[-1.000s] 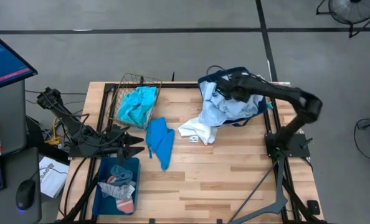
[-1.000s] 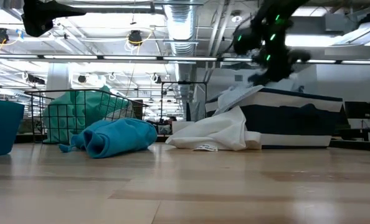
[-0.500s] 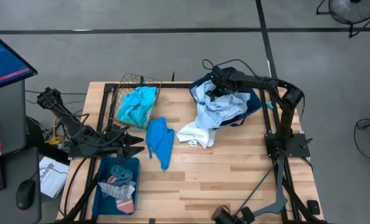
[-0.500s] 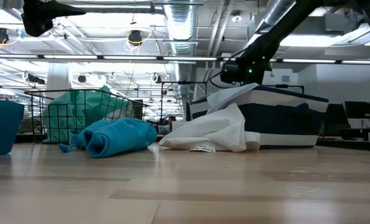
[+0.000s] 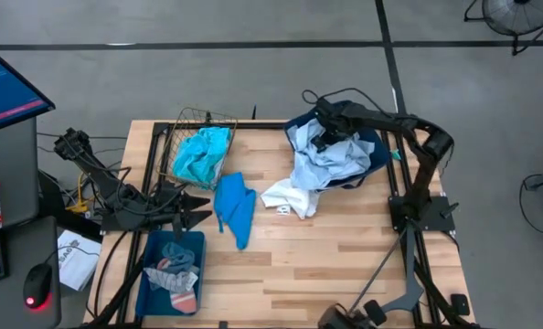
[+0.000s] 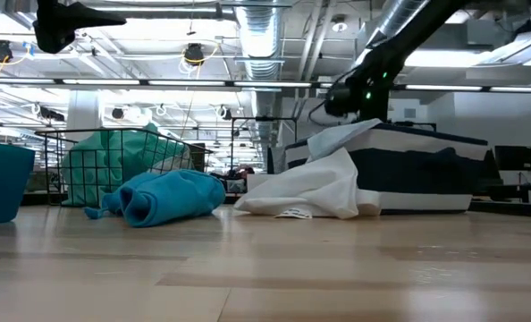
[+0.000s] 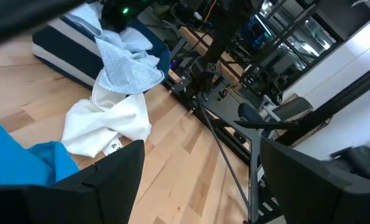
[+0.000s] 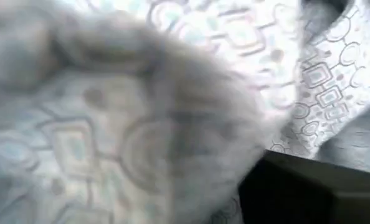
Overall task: Pick & Place Cloths
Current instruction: Put the blue polo shirt into the blue laundry bin
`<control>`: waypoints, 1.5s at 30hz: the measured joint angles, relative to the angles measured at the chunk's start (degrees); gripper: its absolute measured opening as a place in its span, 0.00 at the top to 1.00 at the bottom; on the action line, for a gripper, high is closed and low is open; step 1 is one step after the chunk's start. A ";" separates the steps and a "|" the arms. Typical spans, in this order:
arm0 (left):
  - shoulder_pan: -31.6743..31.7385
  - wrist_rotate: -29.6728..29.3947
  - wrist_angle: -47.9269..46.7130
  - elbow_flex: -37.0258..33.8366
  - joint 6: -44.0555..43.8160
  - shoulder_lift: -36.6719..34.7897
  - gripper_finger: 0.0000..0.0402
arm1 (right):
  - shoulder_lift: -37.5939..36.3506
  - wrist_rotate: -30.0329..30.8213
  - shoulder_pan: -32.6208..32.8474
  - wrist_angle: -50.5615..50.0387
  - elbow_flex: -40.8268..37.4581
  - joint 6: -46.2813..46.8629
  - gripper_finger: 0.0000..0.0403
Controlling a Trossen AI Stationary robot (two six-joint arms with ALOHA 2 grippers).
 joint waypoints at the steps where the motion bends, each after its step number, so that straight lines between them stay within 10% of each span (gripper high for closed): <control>1: 0.00 0.00 -0.04 0.00 0.00 0.00 0.25 | -1.67 0.74 0.02 -0.32 0.00 -0.66 0.72; 14: 0.02 0.01 -0.22 0.00 0.07 -0.01 0.25 | -23.12 -2.04 2.20 -2.78 0.24 -3.17 0.36; 25: 0.00 0.04 -0.35 0.00 0.11 0.00 0.25 | -25.28 -5.85 29.34 -3.81 0.39 -5.85 0.36; 35: 0.01 0.20 -0.39 0.02 1.53 -0.02 0.25 | -15.64 10.15 46.75 -6.10 0.33 -25.99 0.36; 45: 0.02 0.24 -0.31 0.02 1.55 0.00 0.25 | -4.41 26.43 49.22 -6.77 0.31 -31.33 0.36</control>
